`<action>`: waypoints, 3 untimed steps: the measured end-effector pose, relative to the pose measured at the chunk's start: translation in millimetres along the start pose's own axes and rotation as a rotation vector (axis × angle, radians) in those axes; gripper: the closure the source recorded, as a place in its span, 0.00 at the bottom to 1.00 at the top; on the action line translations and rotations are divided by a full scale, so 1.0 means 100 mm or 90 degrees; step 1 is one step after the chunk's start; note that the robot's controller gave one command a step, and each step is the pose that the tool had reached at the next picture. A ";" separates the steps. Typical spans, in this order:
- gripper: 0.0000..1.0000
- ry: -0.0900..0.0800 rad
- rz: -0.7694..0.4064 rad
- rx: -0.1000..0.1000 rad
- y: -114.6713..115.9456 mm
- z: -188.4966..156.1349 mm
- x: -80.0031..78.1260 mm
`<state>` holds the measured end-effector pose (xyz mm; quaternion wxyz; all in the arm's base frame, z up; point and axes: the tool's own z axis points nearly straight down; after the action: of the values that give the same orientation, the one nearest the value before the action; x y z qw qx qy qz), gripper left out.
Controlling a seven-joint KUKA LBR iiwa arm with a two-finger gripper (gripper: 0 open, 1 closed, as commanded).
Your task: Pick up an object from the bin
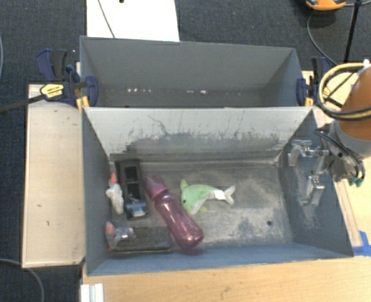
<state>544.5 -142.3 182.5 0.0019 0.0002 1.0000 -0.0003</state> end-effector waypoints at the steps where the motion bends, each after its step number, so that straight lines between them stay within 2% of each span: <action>1: 0.00 0.000 -0.009 0.000 0.64 0.49 0.02; 2: 0.00 0.001 -0.033 -0.001 1.27 0.47 0.30; 3: 0.00 -0.003 -0.025 0.000 1.36 0.47 -0.02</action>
Offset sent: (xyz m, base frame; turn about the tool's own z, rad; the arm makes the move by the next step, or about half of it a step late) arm -0.0308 0.1271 -0.0449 -0.0520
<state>546.7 -5.9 134.9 0.0040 -0.0195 0.9998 -0.0001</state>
